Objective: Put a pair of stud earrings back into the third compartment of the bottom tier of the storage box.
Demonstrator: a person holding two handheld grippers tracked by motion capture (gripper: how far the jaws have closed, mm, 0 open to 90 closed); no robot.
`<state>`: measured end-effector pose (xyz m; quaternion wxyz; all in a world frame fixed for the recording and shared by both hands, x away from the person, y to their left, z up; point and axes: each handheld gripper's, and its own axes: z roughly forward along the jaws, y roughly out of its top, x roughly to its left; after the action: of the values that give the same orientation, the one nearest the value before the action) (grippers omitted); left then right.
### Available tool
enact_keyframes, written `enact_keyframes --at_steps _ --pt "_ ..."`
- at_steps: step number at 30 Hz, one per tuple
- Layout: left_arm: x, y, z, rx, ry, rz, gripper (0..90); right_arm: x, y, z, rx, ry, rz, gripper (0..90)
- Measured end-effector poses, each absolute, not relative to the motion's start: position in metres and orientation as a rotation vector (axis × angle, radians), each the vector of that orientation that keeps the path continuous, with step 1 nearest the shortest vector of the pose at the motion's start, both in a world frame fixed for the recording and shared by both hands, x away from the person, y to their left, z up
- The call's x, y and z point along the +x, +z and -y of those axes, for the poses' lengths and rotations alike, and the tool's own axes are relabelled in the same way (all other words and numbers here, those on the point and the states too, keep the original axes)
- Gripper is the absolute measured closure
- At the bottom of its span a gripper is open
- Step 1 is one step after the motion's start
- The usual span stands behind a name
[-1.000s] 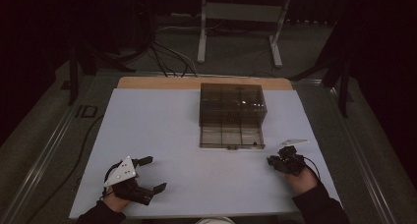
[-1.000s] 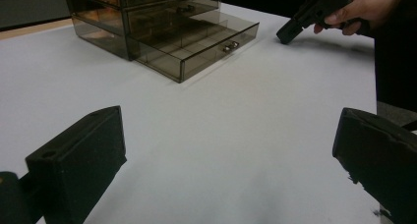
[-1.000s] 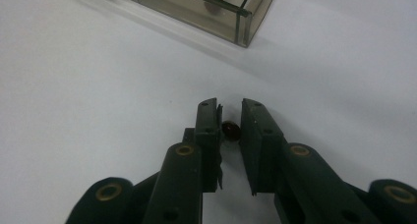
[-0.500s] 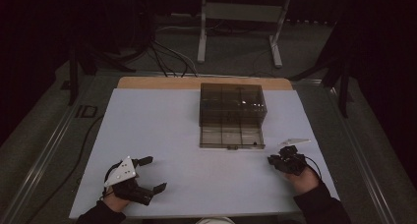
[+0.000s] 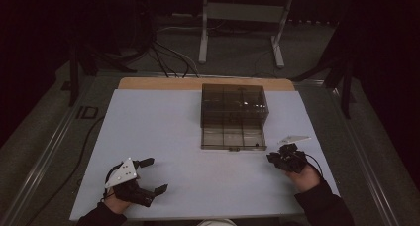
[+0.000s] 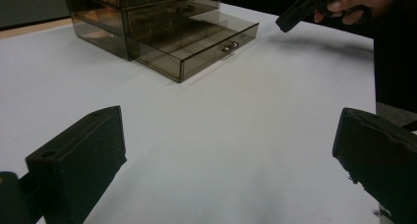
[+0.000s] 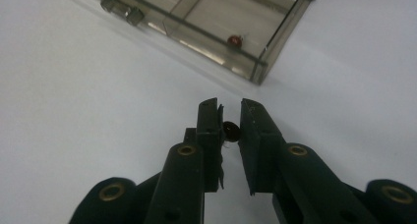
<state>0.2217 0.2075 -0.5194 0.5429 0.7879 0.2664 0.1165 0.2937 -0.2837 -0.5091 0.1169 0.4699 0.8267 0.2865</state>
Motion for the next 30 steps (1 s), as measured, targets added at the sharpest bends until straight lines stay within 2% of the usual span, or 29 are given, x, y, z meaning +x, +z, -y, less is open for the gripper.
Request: enact_keyframes --at_steps 30 --pt "0.222 -0.52 -0.207 1.871 0.274 -0.633 0.7 0.319 -0.481 0.27 1.292 0.857 -2.401 78.9"
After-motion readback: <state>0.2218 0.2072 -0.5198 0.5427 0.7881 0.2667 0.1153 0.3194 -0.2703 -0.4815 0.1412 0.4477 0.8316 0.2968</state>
